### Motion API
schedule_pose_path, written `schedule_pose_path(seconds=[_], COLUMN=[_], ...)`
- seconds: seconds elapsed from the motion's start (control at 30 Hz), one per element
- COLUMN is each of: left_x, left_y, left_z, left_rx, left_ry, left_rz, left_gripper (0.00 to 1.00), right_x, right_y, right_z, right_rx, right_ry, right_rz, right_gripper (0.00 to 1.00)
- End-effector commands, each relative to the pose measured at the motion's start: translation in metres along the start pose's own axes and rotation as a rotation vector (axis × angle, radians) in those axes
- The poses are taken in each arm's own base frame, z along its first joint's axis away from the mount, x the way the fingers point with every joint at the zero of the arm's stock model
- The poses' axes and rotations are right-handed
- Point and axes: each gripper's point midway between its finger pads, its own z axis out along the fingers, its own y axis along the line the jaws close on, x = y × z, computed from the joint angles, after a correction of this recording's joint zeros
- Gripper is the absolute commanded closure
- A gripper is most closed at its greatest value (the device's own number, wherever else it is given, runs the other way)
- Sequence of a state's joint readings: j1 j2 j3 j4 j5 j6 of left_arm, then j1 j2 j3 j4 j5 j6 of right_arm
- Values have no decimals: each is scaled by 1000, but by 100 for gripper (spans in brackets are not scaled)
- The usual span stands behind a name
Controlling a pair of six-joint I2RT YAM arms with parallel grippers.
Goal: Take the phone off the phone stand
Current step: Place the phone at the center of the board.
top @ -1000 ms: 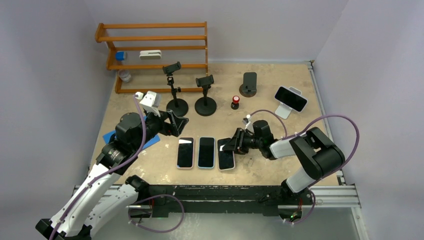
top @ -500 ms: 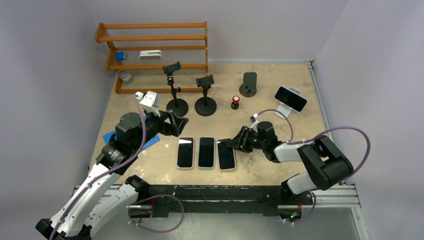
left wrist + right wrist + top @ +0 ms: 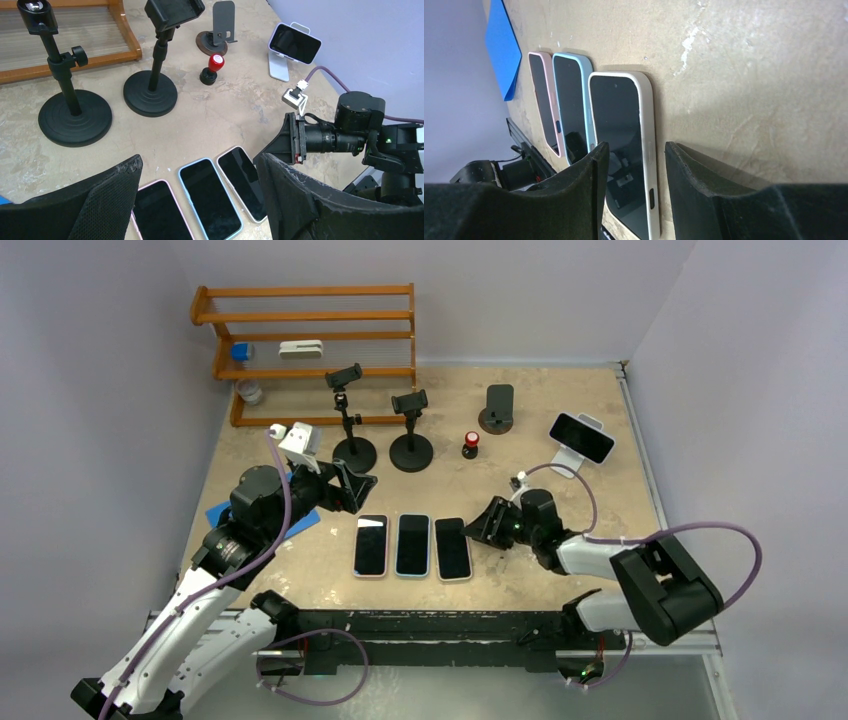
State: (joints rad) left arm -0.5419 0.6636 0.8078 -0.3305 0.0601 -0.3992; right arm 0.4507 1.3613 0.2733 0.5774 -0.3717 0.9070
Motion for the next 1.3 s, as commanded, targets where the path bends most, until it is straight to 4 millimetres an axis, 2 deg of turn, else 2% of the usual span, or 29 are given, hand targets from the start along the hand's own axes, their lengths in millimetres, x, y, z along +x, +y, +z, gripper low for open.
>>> schedule_pose_path(seconds=[0.0,0.27,0.5,0.7,0.93,1.03,1.1,1.13,1.17,1.2,1.27], left_x=[-23,-24,-24,-24,-24,-24,-24,-24,-24,-24,-24], left_y=[-11,-13,-12,-12,-11,-11,-11,-11,-11,-11,-11], left_z=[-4,-6,-5,-5,-6,-5,-5,-6,-6,-6,-6], left_rx=[39,46,45,44,39,37,37,37,36,37,39], left_ry=[-71,-75,-73,-73,-73,-74,-74,-74,-75,-75,-75], left_rz=[12,13,11,11,9,9,9,8,9,9,9], left_gripper=[18,18,18,18,18,18,18,18,18,18,18], right_x=[12,25,41,64,58,45,25,8,-18,-43,-80], right_y=[-33,-31,-25,-15,-7,0,13,22,36,51,79], right_z=[-11,-23,-23,-20,-21,-24,-31,-37,-45,-56,-80], right_rx=[134,106,56,22,13,32,44,49,61,71,86], right_ry=[0,21,96,159,123,74,-2,-65,-168,-265,-410], right_rz=[12,13,10,3,5,-15,-44,-80,-131,-176,-235], right_gripper=[51,51,50,50,50,50,50,49,49,48,47])
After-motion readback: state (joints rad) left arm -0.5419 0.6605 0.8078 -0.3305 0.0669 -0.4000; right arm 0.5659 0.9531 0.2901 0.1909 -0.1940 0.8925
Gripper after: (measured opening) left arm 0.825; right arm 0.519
